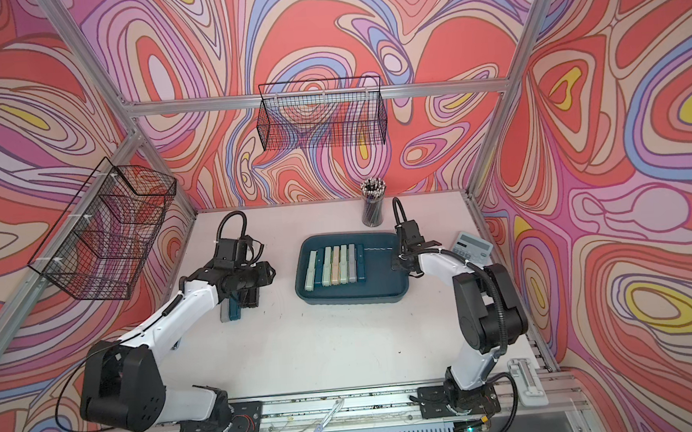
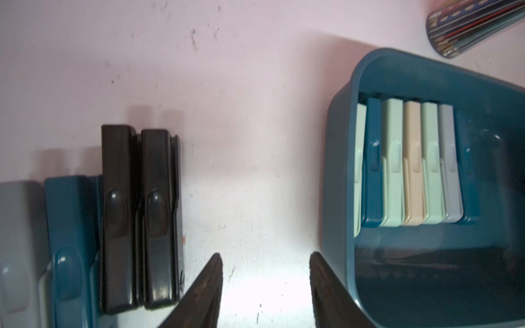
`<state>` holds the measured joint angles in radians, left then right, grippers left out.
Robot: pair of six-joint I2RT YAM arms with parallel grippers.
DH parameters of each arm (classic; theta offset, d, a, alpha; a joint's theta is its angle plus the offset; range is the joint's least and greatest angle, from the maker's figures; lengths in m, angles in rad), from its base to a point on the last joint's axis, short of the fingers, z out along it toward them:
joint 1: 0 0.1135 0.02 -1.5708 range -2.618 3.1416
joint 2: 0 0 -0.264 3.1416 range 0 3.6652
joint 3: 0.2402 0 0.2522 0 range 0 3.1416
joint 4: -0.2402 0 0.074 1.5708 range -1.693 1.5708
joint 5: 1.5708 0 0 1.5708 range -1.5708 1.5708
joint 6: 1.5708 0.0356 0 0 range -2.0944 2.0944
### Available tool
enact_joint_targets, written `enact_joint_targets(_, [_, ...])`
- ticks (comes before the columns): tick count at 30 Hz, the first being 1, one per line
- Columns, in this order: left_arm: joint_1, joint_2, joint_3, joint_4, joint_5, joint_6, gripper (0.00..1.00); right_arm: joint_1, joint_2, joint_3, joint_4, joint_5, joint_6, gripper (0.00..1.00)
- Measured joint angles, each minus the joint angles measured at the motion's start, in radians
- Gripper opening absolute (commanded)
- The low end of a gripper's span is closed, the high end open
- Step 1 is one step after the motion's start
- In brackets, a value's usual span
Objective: Put the pruning pliers into the storage box
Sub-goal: Adjust the storage box at the center of the board.
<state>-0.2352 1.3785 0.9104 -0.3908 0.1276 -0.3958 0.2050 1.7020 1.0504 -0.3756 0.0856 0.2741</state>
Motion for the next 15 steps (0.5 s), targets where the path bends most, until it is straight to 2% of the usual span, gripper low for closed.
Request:
enact_joint_targets(7, [0.0, -0.063, -0.167, -0.053, -0.008, -0.077, 0.54, -0.002, 0.0, 0.0, 0.001, -0.004, -0.008, 0.06])
enact_joint_targets(15, [0.0, -0.034, -0.182, -0.067, -0.049, -0.1, 0.58, -0.006, 0.003, 0.0, 0.005, -0.016, -0.012, 0.07])
